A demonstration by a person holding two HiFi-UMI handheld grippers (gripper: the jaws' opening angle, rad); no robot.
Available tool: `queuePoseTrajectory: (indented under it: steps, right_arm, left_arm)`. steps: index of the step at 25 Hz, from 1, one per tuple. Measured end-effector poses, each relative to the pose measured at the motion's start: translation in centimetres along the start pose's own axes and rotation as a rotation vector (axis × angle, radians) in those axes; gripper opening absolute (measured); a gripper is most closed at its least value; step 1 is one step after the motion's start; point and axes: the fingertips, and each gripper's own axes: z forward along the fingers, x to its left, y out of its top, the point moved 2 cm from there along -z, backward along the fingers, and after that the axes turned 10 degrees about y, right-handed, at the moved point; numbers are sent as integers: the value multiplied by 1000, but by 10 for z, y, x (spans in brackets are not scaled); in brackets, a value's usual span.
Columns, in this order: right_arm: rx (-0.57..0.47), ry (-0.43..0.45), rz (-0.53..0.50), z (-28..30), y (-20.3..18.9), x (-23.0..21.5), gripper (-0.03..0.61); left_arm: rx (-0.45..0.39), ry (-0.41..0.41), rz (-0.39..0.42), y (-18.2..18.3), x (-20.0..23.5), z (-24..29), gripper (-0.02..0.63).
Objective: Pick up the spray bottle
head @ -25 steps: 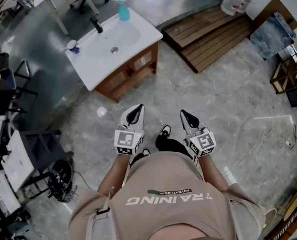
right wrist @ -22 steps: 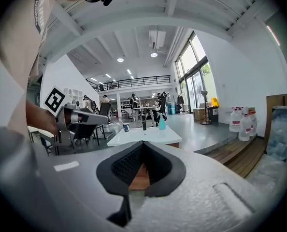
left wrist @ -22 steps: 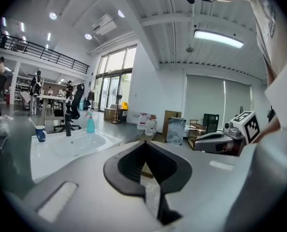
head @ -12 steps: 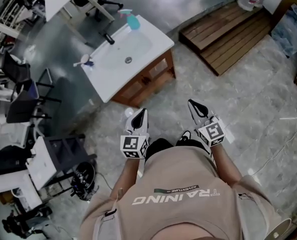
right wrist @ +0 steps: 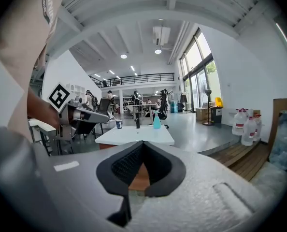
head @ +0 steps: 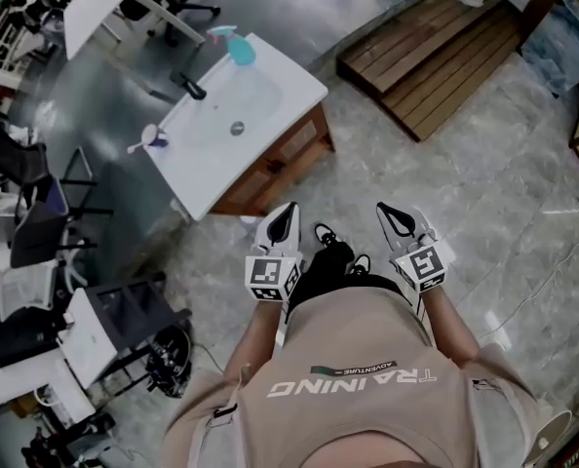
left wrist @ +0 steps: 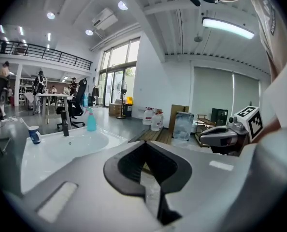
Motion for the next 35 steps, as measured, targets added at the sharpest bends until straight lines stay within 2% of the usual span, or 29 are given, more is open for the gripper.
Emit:
queuePoseTrajectory:
  steps: [5, 10, 14, 18, 22, 28, 35]
  right_arm:
    - [9, -26, 9, 16, 16, -33, 3]
    - [-1, -18, -25, 48, 49, -55, 2]
    - [-20, -10, -58, 83, 76, -74, 3]
    - [-40, 13, -41, 120, 91, -84, 3]
    - [-62, 38, -39, 156, 101, -85, 2]
    - [-33, 86, -56, 189, 107, -93, 3]
    - [-9, 128, -44, 224, 109, -126, 3]
  left_arm:
    - [-25, -44, -12, 19, 4, 45, 15]
    - [-76, -11, -11, 49, 34, 73, 15]
    - [-86, 2, -12, 63, 62, 92, 15]
    - [-101, 8, -5, 73, 86, 108, 15]
    - [-87, 40, 0, 67, 115, 114, 15]
    - [-35, 103, -67, 48, 146, 117, 15]
    - [9, 151, -95, 44, 166, 146, 15]
